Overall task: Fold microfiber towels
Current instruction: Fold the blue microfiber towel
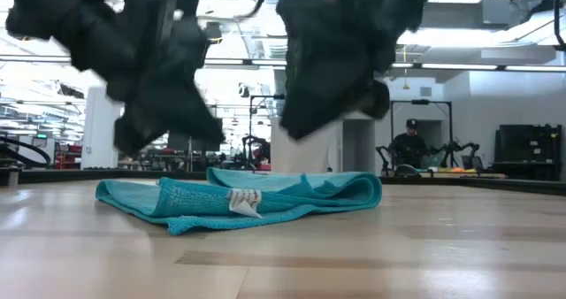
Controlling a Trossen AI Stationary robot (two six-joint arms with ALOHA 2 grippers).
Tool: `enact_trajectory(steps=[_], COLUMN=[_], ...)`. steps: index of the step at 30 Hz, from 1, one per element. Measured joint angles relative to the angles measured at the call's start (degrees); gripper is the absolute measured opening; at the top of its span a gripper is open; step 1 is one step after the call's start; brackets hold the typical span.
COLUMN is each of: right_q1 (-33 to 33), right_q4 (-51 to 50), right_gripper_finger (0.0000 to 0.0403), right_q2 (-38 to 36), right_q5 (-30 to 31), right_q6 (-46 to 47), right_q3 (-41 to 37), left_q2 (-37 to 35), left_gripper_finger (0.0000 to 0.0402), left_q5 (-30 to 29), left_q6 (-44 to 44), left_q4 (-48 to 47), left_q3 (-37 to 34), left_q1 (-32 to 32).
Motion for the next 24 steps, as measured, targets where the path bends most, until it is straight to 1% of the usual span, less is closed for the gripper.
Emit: enact_trajectory(steps=[3, 4, 6, 9, 12, 14, 18, 24], right_q1=[0.03, 0.14, 0.63, 1.87, 3.16, 3.86, 4.60, 5.00], right_q4=[-0.54, -1.30, -2.37, -2.27, -2.10, 0.27, 6.28, 13.41], right_gripper_finger=[0.0146, 0.0153, 0.0161, 0.0161, 0.0151, 0.0142, 0.0125, 0.0110], right_q2=[-2.52, -3.13, -3.60, -3.81, -3.90, -3.97, -3.94, -3.94], right_q5=[2.02, 3.88, 9.50, 18.07, 22.58, 23.93, 24.07, 24.22], right_q6=[0.08, 0.39, 1.52, 2.96, 4.86, 6.31, 10.82, 15.69], right_q3=[0.00, 0.02, 0.04, 0.00, -0.27, -2.39, -8.39, -16.25], left_q2=[-2.57, -3.33, -4.48, -5.07, -4.31, -2.88, -0.60, 5.13], left_gripper_finger=[0.0000, 0.0000, 0.0000, 0.0000, 0.0000, 0.0000, 0.0000, 0.0000], left_q5=[-0.44, -1.35, -3.92, -6.97, -5.93, -4.45, -3.77, -0.85], left_q6=[2.26, 3.10, 4.82, 7.03, 9.59, 10.48, 11.37, 10.82], left_q4=[-1.25, -2.29, -4.17, -3.87, -1.52, -0.76, 0.13, 0.07], left_q3=[1.67, 2.21, 2.95, 3.02, 3.08, 3.10, 3.07, 3.04], left_q1=[0.54, 0.82, 1.51, 3.46, 6.02, 7.53, 9.66, 10.33])
